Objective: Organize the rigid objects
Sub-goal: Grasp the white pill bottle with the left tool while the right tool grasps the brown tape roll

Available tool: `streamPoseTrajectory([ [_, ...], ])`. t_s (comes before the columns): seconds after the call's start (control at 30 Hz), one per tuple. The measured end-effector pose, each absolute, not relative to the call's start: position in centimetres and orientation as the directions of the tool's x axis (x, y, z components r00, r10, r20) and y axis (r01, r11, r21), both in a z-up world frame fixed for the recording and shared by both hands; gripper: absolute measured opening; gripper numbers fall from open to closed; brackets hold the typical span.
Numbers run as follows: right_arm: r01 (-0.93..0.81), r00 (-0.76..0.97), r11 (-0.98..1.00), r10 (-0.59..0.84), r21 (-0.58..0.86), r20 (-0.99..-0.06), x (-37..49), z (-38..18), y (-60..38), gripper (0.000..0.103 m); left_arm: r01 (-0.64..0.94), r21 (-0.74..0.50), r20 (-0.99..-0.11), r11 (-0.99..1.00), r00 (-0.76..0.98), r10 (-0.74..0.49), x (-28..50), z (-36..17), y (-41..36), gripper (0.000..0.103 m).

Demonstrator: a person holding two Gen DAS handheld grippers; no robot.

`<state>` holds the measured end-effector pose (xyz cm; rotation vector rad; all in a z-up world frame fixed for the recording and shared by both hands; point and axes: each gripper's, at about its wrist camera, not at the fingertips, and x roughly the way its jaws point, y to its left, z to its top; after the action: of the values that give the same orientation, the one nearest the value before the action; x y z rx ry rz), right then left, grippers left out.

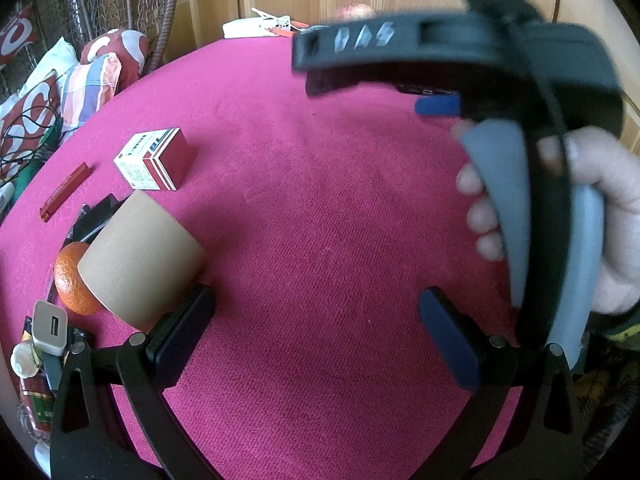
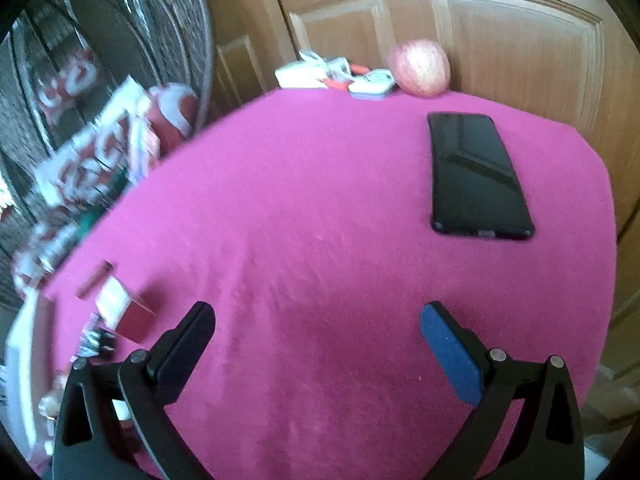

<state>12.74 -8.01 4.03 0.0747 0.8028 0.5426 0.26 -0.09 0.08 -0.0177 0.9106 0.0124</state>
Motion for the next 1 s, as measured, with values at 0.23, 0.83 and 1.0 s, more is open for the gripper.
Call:
streamPoseTrajectory([
  [0.23, -0.622, 0.567, 0.753, 0.621, 0.212, -0.541, 10.7, 7.1, -7.4, 0.103, -0.018, -0.011, -0.790, 1.000, 0.614, 0.003, 0.3, 0.1, -0.1, 0.103],
  [0.83, -0.869, 0.352, 0.483, 0.756, 0.108, -0.551, 5.4, 8.1, -1.4, 0.103, -0.473, -0.086, -0.601, 0.877, 0.727, 0.332, -14.5, 7.2, 7.1, 0.103],
  [1.0, -0.908, 0.280, 0.413, 0.719, 0.068, -0.636, 3.2, 5.7, 1.3, 0.103, -0.653, -0.094, -0.676, 0.751, 0.596, 0.433, -17.4, 3.6, 11.7, 0.099],
])
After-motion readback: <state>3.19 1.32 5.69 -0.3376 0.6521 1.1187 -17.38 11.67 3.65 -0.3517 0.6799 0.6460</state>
